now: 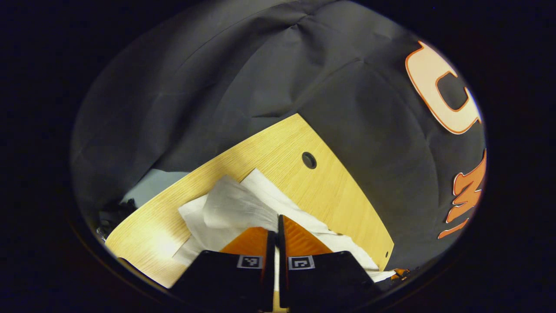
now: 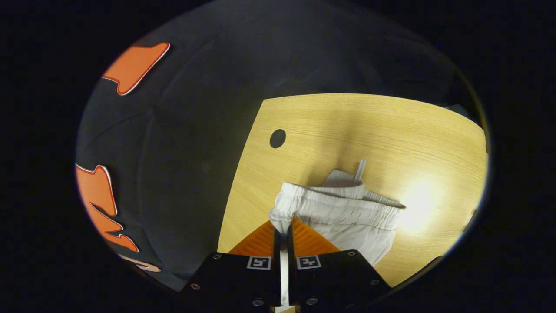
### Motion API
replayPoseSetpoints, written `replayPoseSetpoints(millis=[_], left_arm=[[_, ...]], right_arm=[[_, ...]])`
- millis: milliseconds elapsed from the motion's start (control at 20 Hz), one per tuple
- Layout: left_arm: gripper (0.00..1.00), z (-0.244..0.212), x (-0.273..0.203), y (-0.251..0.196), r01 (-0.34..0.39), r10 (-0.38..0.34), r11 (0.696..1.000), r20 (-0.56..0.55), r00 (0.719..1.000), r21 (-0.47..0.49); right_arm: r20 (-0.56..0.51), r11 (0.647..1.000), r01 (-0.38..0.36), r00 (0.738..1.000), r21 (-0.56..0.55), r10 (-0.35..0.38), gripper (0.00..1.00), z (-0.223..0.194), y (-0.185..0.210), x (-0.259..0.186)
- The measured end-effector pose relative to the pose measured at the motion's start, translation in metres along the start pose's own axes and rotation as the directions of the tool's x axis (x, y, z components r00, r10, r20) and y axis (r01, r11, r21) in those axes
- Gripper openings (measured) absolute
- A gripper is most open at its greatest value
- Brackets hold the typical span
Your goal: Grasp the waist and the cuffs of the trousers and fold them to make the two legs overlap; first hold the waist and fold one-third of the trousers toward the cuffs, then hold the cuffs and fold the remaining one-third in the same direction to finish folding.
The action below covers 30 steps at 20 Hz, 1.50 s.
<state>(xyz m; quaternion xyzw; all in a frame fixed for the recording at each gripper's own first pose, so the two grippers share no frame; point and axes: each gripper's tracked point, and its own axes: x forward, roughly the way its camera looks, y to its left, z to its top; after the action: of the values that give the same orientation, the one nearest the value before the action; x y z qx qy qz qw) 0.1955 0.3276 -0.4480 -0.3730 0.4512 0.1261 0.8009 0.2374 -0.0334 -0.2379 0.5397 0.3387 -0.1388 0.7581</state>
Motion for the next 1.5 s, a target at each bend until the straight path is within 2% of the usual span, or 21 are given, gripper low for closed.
replayPoseSetpoints(millis=[100, 150, 200, 250, 350, 450, 500, 550, 600, 750, 950, 1050, 1100, 1150, 1200, 1250, 1500], left_arm=[[0.22, 0.008, 0.000, -0.007, -0.017, 0.016, 0.999, 0.038, 0.999, 0.030], [0.31, 0.013, -0.001, -0.011, -0.028, 0.026, 0.998, 0.056, 0.998, 0.048], [0.39, 0.014, -0.002, -0.016, -0.027, 0.022, 0.998, 0.069, 0.997, 0.060], [0.51, 0.013, -0.007, -0.020, -0.024, 0.018, 0.997, 0.075, 0.997, 0.071], [0.74, 0.011, -0.017, -0.026, -0.031, 0.024, 0.996, 0.082, 0.996, 0.088], [0.98, 0.008, -0.027, -0.036, -0.031, 0.022, 0.994, 0.085, 0.996, 0.109], [0.99, 0.006, -0.031, -0.039, -0.028, 0.017, 0.991, 0.083, 0.996, 0.128], [1.00, -0.001, -0.035, -0.044, -0.028, 0.016, 0.988, 0.082, 0.997, 0.154], [1.00, -0.004, -0.041, -0.048, -0.033, 0.019, 0.982, 0.081, 0.997, 0.184], [1.00, -0.010, -0.055, -0.059, -0.062, 0.033, 0.958, 0.106, 0.994, 0.279], [1.00, -0.028, -0.069, -0.078, -0.050, 0.007, 0.934, 0.122, 0.993, 0.354], [1.00, -0.036, -0.083, -0.094, -0.032, -0.019, 0.924, 0.128, 0.992, 0.382], [0.96, -0.041, -0.090, -0.103, -0.018, -0.036, 0.917, 0.128, 0.991, 0.399], [1.00, -0.048, -0.096, -0.110, -0.010, -0.049, 0.906, 0.129, 0.990, 0.422], [0.96, -0.054, -0.101, -0.119, -0.007, -0.061, 0.894, 0.136, 0.989, 0.449], [1.00, -0.062, -0.106, -0.129, -0.002, -0.075, 0.880, 0.142, 0.987, 0.475], [0.99, -0.095, -0.135, -0.188, 0.060, -0.177, 0.831, 0.160, 0.971, 0.552]], right_arm=[[0.001, 0.999, -0.029, 1.000, -0.021, 0.029, 0.16, -0.001, -0.001, 0.001], [0.006, 0.999, -0.040, 0.999, -0.034, 0.040, 0.33, 0.001, -0.003, 0.000], [0.011, 0.998, -0.049, 0.999, -0.045, 0.049, 0.40, 0.005, 0.001, 0.002], [0.013, 0.997, -0.052, 0.999, -0.057, 0.053, 0.54, 0.007, 0.000, 0.001], [0.016, 0.995, -0.039, 0.999, -0.092, 0.040, 0.68, 0.009, -0.007, -0.002], [0.020, 0.991, -0.014, 1.000, -0.135, 0.017, 0.76, 0.012, -0.020, -0.009], [0.021, 0.988, -0.001, 1.000, -0.155, 0.004, 0.77, 0.014, -0.027, -0.013], [0.019, 0.985, 0.012, 1.000, -0.174, -0.009, 0.71, 0.015, -0.034, -0.016], [0.018, 0.981, 0.031, 0.999, -0.191, -0.028, 0.83, 0.017, -0.044, -0.020], [0.003, 0.975, 0.065, 0.998, -0.213, -0.066, 0.89, 0.017, -0.067, -0.027], [-0.006, 0.966, 0.098, 0.995, -0.239, -0.102, 0.92, 0.017, -0.101, -0.031], [-0.023, 0.968, 0.096, 0.994, -0.230, -0.104, 0.92, 0.013, -0.115, -0.032], [-0.032, 0.971, 0.093, 0.994, -0.220, -0.103, 0.92, 0.010, -0.122, -0.033], [-0.041, 0.973, 0.091, 0.994, -0.213, -0.102, 0.91, 0.008, -0.129, -0.032], [-0.049, 0.974, 0.090, 0.994, -0.209, -0.102, 0.92, 0.005, -0.137, -0.032], [-0.057, 0.975, 0.087, 0.993, -0.205, -0.100, 0.92, 0.002, -0.144, -0.032], [-0.100, 0.984, 0.024, 0.994, -0.178, -0.042, 0.92, -0.019, -0.161, -0.027]])
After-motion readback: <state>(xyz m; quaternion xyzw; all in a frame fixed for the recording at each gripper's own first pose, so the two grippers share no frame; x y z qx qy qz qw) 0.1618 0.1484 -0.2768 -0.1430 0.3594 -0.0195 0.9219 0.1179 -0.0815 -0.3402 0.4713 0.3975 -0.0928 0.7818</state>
